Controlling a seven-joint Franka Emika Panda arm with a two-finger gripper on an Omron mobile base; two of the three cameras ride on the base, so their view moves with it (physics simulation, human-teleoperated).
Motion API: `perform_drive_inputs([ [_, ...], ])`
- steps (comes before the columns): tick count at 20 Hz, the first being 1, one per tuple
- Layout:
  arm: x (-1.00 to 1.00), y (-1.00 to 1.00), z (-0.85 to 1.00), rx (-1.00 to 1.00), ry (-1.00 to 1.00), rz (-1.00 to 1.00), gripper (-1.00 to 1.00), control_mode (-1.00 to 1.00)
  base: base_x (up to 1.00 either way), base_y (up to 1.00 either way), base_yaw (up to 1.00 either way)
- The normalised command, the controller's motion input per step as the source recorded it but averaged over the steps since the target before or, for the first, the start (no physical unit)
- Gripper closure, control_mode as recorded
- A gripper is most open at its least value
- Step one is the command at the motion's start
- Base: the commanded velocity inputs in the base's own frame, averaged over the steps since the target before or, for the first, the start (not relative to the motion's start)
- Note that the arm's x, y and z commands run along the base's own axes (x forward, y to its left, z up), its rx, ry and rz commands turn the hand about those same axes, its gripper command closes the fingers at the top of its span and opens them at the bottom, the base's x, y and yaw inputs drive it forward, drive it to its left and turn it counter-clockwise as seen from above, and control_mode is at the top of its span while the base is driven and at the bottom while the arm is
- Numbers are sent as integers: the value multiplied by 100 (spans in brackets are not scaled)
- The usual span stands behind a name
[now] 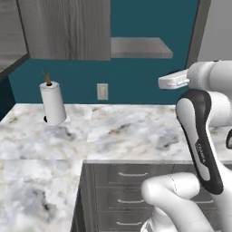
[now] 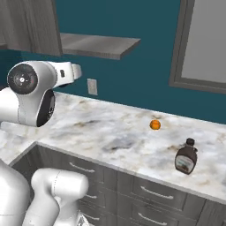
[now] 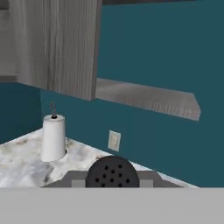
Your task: There are various items on the counter. Only move the condiments/shakers into the cabinet.
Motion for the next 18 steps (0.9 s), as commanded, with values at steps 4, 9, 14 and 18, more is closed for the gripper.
perform_drive_inputs([
  [4,0,0,0,0,0,0,100,100,-38,-7,47],
  [9,0,0,0,0,0,0,100,100,-5,0,46],
  [14,0,0,0,0,0,0,100,100,0,0,49],
  [18,0,0,0,0,0,0,100,100,6,1,49],
])
